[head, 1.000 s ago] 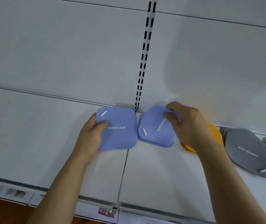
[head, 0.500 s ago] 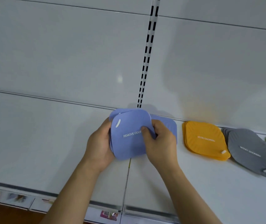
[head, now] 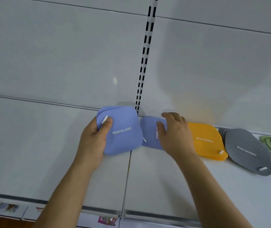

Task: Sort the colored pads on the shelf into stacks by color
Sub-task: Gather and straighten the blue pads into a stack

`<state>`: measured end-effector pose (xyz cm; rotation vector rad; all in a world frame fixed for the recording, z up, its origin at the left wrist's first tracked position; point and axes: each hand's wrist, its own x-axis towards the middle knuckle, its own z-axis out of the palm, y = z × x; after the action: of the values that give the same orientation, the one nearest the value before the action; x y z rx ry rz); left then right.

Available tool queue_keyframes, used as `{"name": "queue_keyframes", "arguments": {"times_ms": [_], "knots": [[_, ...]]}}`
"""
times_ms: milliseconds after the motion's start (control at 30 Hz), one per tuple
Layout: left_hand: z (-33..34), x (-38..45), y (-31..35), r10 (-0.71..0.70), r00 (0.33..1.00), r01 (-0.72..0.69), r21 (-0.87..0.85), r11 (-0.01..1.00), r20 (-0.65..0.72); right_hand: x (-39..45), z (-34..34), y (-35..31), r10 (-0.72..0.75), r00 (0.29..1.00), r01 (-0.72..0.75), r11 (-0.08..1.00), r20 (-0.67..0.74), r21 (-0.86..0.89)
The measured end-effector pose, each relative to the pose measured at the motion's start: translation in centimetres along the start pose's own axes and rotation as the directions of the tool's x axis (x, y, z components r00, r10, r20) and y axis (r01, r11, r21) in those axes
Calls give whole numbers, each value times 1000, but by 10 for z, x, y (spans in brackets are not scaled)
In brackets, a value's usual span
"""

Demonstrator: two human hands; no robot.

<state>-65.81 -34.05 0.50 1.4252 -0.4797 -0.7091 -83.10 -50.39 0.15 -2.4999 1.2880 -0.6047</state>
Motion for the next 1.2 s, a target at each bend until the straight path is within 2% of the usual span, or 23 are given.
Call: {"name": "queue_keyframes", "arguments": {"times_ms": [67,100,167,333,533,600,733,800,867,933,967,1000,1067,1133,1167,1200], "knots": [[-7,4,2,-10,999,10,5,1000,-39,13,-5,13,19,974,21,984,224,-178],[-9,5,3,-18,998,18,7,1000,-56,17,-6,16,27,948,41,978,318,-204],[-12,4,3,-23,997,24,22,999,-73,23,-5,19,9,907,89,973,421,-212],[-19,4,1,-68,997,68,14,998,-33,41,-11,18,20,902,112,953,431,-280],[-20,8,0,-126,991,123,-66,990,-44,50,-12,9,-102,927,236,907,362,-348],[-21,9,-1,-110,993,107,-79,991,-34,48,-10,10,-176,944,260,919,280,-297],[-23,9,-1,-83,996,84,-82,993,12,37,-17,14,-275,937,288,957,216,-32],[-22,10,-1,-69,997,72,-86,994,41,32,-27,15,-305,930,311,950,205,3],[-20,10,1,-73,997,74,-99,992,6,27,-40,15,-339,926,333,941,166,62],[-19,10,3,-71,997,68,-84,994,-28,18,-59,13,-313,946,291,932,78,215],[-17,10,4,-66,997,63,-77,995,-32,14,-70,11,-260,965,229,909,45,348],[-15,10,6,-61,998,58,-71,996,-34,10,-80,10,-196,980,161,860,23,484],[-8,7,10,-53,998,51,-64,997,-27,4,-92,5,-93,995,98,687,-46,720],[2,5,14,-42,999,42,-61,997,1,-3,-90,-1,24,996,66,377,-81,924],[8,3,16,-36,999,37,-72,997,19,-6,-85,-6,91,995,23,228,-45,973],[15,0,18,-29,999,32,-86,996,39,-9,-77,-11,139,990,-19,165,-5,986]]}}
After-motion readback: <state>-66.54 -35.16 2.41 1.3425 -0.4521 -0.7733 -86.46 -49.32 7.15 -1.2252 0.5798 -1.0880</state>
